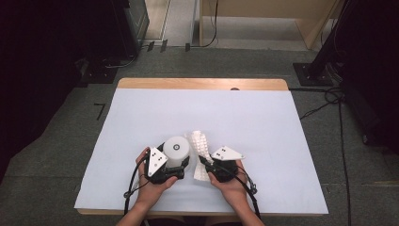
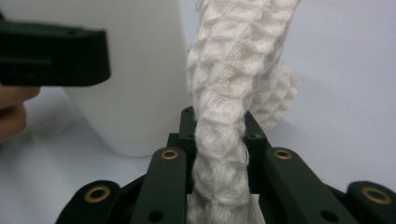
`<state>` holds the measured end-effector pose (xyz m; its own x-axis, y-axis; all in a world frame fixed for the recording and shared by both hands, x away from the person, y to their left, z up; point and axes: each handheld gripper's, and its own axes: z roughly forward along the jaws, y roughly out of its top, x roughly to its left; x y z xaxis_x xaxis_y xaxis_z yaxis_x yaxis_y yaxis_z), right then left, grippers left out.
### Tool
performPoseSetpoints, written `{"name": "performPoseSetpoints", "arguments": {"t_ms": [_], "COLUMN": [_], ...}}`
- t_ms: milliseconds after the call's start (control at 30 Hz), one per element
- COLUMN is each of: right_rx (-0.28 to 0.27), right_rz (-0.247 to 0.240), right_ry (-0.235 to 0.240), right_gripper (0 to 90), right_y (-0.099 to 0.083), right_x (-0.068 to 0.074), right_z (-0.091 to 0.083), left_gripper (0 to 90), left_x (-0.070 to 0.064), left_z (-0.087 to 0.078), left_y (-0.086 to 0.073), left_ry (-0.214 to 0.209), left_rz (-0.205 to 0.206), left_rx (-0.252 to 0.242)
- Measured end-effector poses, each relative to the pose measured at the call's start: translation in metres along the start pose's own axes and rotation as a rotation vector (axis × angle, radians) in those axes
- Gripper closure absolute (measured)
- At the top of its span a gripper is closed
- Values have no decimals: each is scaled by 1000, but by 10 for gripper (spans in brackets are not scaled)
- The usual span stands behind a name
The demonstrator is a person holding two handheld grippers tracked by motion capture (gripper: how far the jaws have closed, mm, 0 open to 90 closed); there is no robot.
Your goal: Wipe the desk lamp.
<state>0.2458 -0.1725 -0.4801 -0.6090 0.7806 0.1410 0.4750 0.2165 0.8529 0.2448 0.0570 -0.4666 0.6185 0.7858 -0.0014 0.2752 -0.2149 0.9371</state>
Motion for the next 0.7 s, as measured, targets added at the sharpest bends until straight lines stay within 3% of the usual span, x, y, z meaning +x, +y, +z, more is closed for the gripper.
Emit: {"name": "performPoseSetpoints", "arguments": {"t_ms": [167, 200, 267, 367, 500, 600, 700], "right_rx": [18, 13, -28, -99, -154, -121, -51], "right_rz": [-27, -22, -21, -29, -59, -69, -59], "right_ry": [21, 27, 28, 24, 26, 33, 39], "right_gripper": [769, 770, 770, 769, 769, 769, 769], "right_y": [-1, 0, 5, 17, 25, 21, 11], "right_x": [15, 15, 15, 15, 18, 20, 20], "right_z": [8, 6, 0, -15, -29, -22, -7], "left_gripper": [89, 89, 89, 89, 89, 89, 89], "left_x": [11, 13, 12, 6, 9, 14, 20], "left_z": [-2, -3, -3, -1, -1, -5, -9], "left_y": [2, 3, 4, 5, 5, 9, 15], "left_ry": [-107, -138, -161, -157, -162, -154, -143], "left_rz": [-77, -82, -66, -26, -46, -71, -81], "left_rx": [-17, -19, -20, -5, -13, -37, -61]}}
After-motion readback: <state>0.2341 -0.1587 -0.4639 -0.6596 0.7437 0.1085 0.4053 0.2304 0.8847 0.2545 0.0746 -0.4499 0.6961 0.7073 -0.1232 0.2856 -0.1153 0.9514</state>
